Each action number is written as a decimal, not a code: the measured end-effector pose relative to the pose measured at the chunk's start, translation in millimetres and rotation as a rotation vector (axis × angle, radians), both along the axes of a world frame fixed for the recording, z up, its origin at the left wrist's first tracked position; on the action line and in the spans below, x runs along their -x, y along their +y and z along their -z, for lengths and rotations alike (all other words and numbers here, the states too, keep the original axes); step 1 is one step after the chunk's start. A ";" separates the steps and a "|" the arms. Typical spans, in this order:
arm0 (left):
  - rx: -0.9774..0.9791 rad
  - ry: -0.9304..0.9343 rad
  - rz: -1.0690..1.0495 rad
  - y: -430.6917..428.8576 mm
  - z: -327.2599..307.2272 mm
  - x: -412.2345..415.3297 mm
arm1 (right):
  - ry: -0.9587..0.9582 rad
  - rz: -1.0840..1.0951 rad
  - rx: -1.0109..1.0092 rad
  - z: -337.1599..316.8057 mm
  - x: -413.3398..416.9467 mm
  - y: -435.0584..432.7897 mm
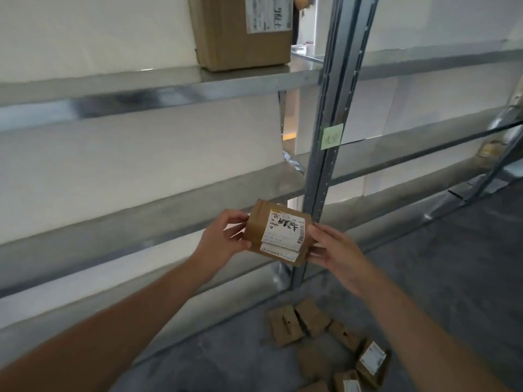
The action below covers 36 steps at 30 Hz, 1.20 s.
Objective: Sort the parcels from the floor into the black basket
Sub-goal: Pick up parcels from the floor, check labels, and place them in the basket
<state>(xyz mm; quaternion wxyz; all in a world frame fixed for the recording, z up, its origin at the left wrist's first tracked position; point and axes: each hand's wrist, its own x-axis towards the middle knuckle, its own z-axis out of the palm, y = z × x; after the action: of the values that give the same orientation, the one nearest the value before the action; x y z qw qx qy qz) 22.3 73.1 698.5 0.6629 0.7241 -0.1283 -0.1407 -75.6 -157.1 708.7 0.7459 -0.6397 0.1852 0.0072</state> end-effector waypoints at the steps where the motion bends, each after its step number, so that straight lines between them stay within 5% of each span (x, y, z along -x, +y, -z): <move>1: 0.002 -0.003 -0.051 18.9 1.2 4.6 | 0.002 -0.021 0.016 0.4 -5.8 14.4; 13: 0.077 0.098 -0.535 260.8 36.0 115.3 | 0.016 -0.484 0.088 30.0 -37.1 247.8; 24: 0.151 0.099 -1.012 477.3 56.4 292.9 | 0.027 -0.875 0.070 48.6 41.8 525.6; 36: 0.246 0.075 -1.335 643.1 53.1 386.7 | -0.029 -1.077 0.076 45.9 105.8 749.8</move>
<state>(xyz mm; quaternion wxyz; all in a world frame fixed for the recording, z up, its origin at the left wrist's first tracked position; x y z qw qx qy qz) -364.4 716.2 645.4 0.6891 0.5621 0.3543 0.2892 -181.4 592.7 662.8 0.6154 -0.6708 -0.1793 0.3730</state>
